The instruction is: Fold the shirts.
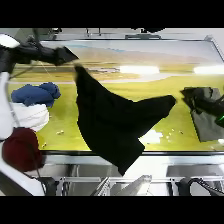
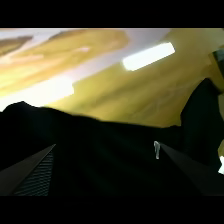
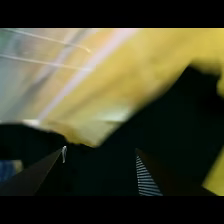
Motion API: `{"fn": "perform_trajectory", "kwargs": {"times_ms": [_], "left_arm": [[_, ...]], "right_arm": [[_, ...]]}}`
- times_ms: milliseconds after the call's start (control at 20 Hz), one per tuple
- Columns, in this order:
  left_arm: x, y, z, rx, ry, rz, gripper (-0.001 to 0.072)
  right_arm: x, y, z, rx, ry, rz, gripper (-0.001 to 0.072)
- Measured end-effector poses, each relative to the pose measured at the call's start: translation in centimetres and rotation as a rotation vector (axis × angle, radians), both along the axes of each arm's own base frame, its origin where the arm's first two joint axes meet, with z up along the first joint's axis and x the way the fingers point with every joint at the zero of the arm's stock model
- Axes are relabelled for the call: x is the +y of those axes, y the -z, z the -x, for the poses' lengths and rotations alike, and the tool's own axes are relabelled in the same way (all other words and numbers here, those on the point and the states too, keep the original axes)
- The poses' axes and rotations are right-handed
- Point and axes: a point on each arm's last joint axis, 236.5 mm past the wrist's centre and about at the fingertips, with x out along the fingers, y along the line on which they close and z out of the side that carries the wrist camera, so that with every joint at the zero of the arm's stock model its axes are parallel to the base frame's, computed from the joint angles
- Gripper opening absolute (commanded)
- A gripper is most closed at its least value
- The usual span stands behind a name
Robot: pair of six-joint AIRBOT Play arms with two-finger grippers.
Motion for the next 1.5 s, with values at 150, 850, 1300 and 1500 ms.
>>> {"fn": "perform_trajectory", "kwargs": {"times_ms": [150, 850, 1300, 1500], "left_arm": [[1.0, 4.1, 0.4, 0.162, -0.013, 0.022, 0.072], [-2.0, 11.2, 26.6, 0.778, 0.078, -0.111, 0.0719], [-3.8, 17.2, 33.9, 0.741, 0.012, -0.201, 0.0709], [-4.1, 17.9, 34.5, 0.729, 0.011, -0.207, 0.0709]], "right_arm": [[0.0, 2.2, 0.0, 0.035, -0.069, -0.018, 0.0498], [21.9, 4.8, 15.4, 0.274, -0.91, -0.084, 0.0499], [26.9, 9.2, 20.7, 0.43, -1.042, -0.032, 0.0498], [27.2, 10.7, 20.2, 0.434, -1.01, 0.01, 0.0497]]}}
